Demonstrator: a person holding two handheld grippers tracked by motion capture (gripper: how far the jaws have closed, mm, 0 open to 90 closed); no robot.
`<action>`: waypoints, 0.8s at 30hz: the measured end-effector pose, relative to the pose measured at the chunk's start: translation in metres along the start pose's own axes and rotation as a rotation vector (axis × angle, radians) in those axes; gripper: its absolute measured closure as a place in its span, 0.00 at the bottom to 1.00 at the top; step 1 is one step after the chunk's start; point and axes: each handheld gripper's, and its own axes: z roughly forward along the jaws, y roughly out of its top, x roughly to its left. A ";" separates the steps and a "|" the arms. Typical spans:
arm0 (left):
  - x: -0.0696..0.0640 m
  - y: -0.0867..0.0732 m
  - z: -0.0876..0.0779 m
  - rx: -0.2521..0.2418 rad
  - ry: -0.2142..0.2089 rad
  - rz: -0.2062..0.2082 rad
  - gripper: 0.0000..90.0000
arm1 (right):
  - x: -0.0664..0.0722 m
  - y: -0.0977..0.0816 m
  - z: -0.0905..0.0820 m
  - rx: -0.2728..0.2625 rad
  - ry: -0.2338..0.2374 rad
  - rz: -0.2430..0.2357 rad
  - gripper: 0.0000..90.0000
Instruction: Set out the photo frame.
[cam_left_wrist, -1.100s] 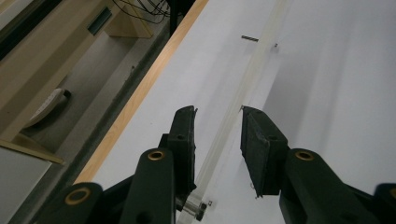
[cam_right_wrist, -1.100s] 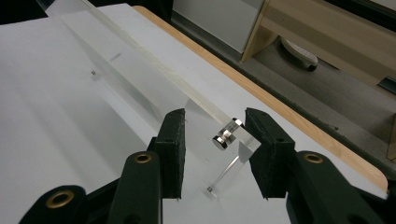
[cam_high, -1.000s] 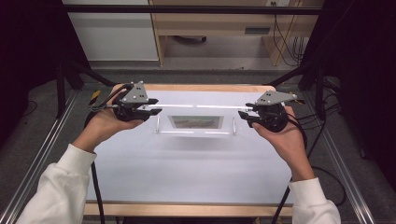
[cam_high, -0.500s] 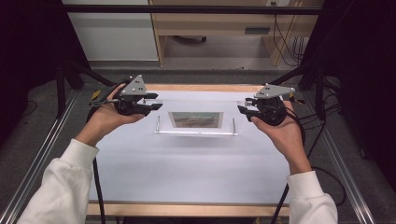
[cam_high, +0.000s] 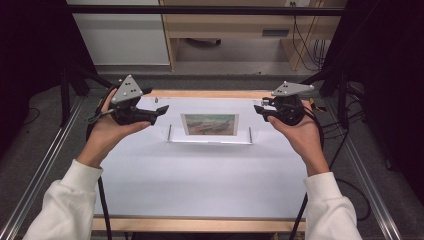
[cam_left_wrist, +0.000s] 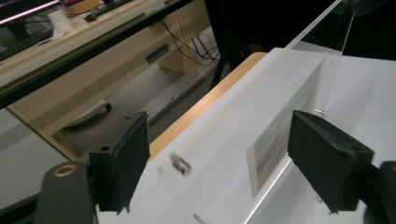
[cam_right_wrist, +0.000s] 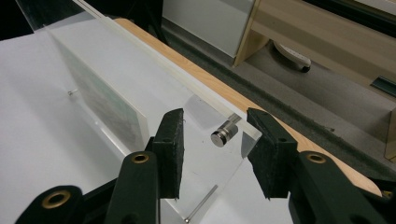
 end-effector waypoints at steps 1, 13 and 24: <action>-0.003 -0.004 -0.004 0.001 0.005 -0.013 0.21 | -0.001 0.001 0.002 -0.002 -0.002 0.000 0.65; -0.030 -0.074 -0.023 0.087 0.025 -0.109 0.16 | -0.020 0.004 0.021 -0.040 -0.004 0.044 0.65; -0.041 -0.104 -0.013 0.155 -0.017 -0.171 0.15 | -0.033 0.006 0.036 -0.056 -0.018 0.089 0.65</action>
